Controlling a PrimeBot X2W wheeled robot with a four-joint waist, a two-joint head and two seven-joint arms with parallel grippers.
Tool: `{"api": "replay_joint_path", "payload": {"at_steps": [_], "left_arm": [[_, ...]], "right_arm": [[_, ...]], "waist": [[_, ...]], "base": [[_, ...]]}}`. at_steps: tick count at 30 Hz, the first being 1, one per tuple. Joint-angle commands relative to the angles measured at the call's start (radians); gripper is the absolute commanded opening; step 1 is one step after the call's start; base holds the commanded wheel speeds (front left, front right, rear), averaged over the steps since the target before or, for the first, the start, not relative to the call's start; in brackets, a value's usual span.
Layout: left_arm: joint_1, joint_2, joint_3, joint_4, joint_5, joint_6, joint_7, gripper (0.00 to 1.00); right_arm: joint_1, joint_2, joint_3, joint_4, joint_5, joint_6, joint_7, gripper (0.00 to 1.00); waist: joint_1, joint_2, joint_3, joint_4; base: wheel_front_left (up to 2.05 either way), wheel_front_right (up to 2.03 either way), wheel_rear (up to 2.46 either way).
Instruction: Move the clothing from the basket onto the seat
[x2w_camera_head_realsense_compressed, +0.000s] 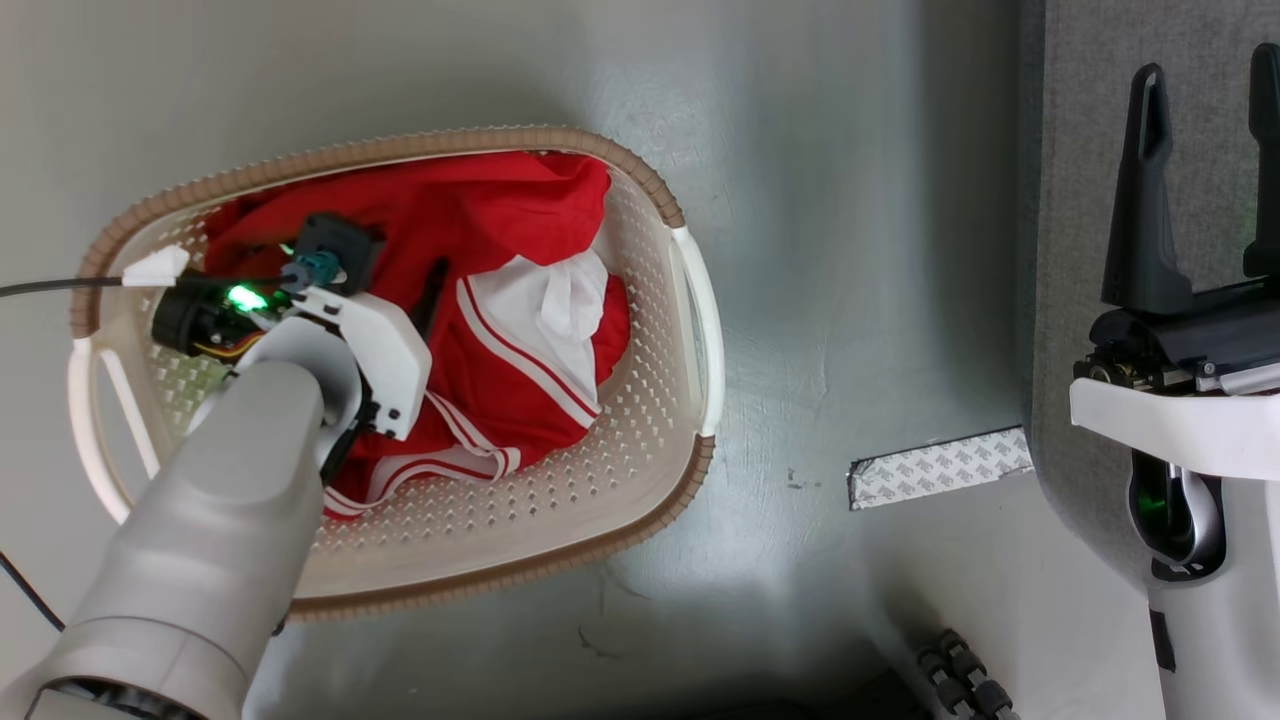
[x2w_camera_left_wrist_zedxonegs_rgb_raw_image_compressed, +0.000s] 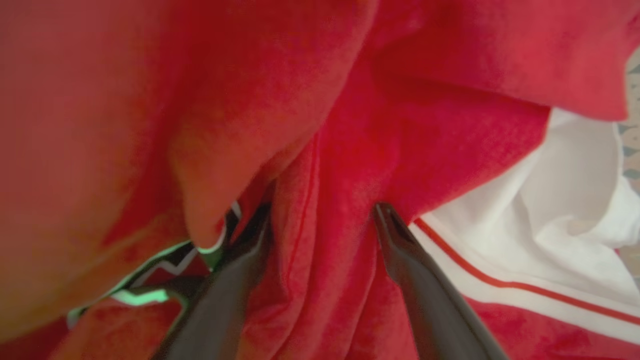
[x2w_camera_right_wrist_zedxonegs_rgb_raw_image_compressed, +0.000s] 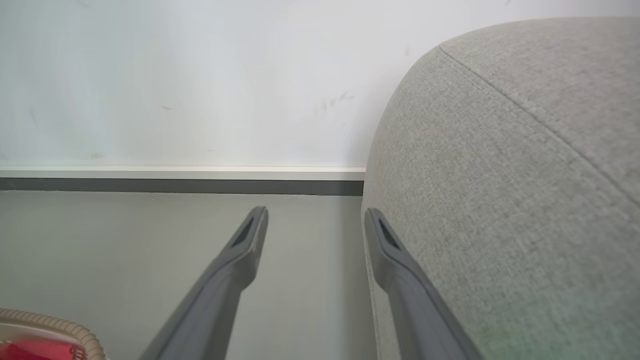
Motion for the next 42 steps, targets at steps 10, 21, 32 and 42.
{"api": "replay_joint_path", "payload": {"at_steps": [10, 21, 32, 42], "left_arm": [[-0.021, -0.008, -0.041, 0.014, -0.024, -0.010, -0.011, 0.00], [0.077, -0.041, -0.047, -0.061, -0.083, -0.013, -0.089, 0.00], [0.328, -0.044, -0.006, -0.276, -0.126, 0.014, -0.097, 0.00], [0.584, -0.031, 0.045, -0.481, -0.143, 0.049, -0.097, 0.00]], "right_arm": [[0.030, -0.007, -0.023, 0.072, 0.042, -0.004, 0.012, 1.00], [0.085, -0.015, -0.052, 0.108, -0.005, -0.007, 0.007, 1.00], [0.252, -0.005, -0.073, 0.179, -0.074, -0.004, 0.007, 1.00], [0.407, -0.005, -0.097, 0.219, -0.099, -0.004, 0.007, 1.00]], "waist": [[0.0002, 0.0000, -0.001, -0.011], [0.0002, 0.0000, -0.203, 0.040], [0.0002, 0.0000, -0.524, 0.114], [0.0002, 0.0000, -0.764, 0.152]], "base": [[0.00, 0.00, 0.00], [0.00, 0.00, 0.00], [0.00, 0.00, 0.00], [0.00, 0.00, 0.00]]}}
